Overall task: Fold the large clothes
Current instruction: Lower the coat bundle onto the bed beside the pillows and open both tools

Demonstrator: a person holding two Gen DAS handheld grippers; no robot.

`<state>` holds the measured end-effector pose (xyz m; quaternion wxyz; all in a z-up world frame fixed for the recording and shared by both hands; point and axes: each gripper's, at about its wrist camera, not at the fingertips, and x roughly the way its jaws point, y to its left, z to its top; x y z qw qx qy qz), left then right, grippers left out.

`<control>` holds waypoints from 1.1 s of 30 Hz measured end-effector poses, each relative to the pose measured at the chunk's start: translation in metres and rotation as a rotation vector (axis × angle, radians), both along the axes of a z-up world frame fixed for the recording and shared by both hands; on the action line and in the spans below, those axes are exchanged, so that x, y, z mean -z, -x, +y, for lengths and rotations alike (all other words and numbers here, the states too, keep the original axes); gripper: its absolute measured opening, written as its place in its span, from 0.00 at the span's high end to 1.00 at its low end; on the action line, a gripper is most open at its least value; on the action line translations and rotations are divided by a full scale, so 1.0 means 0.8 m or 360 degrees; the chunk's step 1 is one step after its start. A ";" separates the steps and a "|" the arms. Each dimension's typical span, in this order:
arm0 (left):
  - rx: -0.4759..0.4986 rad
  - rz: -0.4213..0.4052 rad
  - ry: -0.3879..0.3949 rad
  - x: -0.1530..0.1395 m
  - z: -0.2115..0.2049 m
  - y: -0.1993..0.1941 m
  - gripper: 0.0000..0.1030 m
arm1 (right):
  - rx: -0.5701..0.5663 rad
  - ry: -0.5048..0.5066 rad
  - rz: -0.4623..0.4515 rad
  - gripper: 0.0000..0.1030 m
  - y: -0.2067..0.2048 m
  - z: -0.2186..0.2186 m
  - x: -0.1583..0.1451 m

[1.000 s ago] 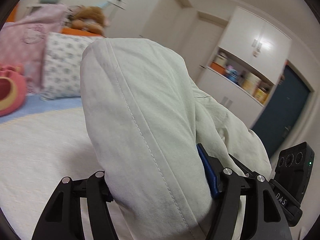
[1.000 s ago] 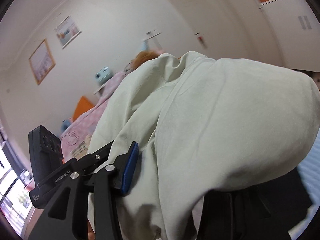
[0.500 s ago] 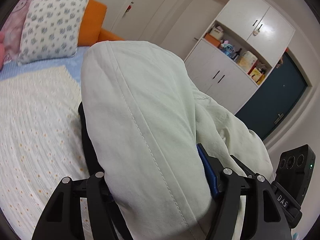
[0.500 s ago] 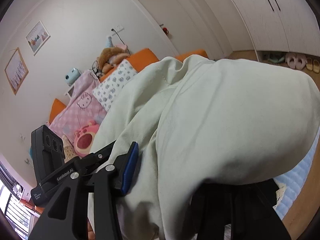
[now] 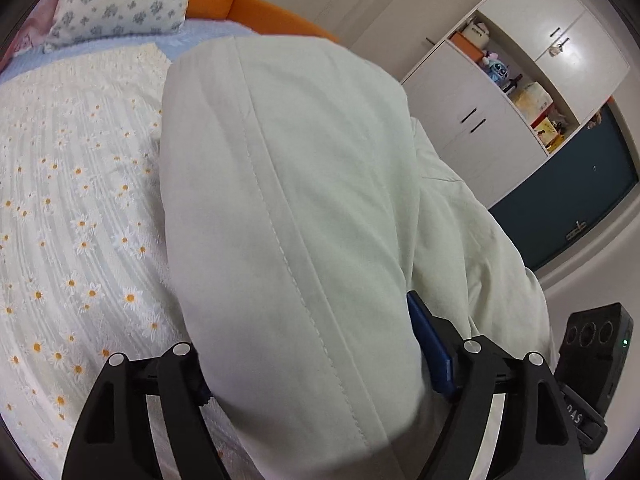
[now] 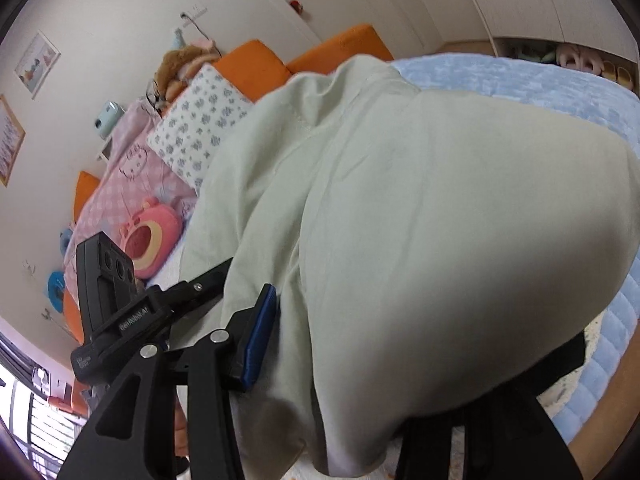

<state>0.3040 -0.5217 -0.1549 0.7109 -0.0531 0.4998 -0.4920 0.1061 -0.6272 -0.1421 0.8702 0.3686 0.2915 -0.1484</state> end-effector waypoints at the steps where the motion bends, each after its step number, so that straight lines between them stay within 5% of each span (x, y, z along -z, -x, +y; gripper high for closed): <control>1: 0.0005 0.0029 -0.0007 -0.002 0.003 -0.002 0.22 | -0.0019 -0.0004 0.0039 0.51 0.000 0.001 -0.003; 3: 0.0006 0.0076 -0.0028 -0.006 0.010 -0.004 0.21 | -0.0063 -0.0015 0.0125 0.36 0.009 0.000 -0.012; 8: -0.0007 0.0007 -0.0208 -0.041 0.031 0.004 0.18 | -0.0052 0.0118 0.0213 0.24 0.070 -0.006 -0.057; 11: -0.0146 -0.0400 -0.0392 -0.088 0.043 0.024 0.13 | -0.0015 0.0172 0.0225 0.20 0.098 -0.017 -0.082; 12: -0.0214 -0.0604 -0.0408 -0.114 0.052 0.033 0.09 | 0.0025 0.0235 0.0230 0.14 0.106 -0.019 -0.097; 13: -0.0234 -0.0654 -0.0378 -0.128 0.057 0.036 0.09 | 0.0056 0.0305 0.0227 0.12 0.112 -0.020 -0.112; 17: -0.0213 -0.0619 -0.0216 -0.171 0.061 0.029 0.08 | 0.0074 0.0457 0.0075 0.06 0.115 -0.018 -0.164; 21: -0.0220 -0.0660 -0.0319 -0.163 0.004 -0.003 0.08 | -0.0099 0.0635 -0.0084 0.08 0.052 -0.016 -0.197; 23: -0.0230 -0.0563 -0.0343 -0.146 -0.024 -0.027 0.08 | -0.0219 0.0620 -0.0002 0.08 -0.006 -0.022 -0.186; 27: -0.0199 -0.0440 -0.0378 -0.106 -0.066 -0.057 0.08 | -0.0343 0.0457 0.0192 0.54 -0.079 -0.044 -0.127; 33: -0.0158 -0.0306 -0.0465 -0.034 -0.099 -0.091 0.03 | -0.0385 0.0306 0.0396 0.56 -0.097 -0.076 -0.022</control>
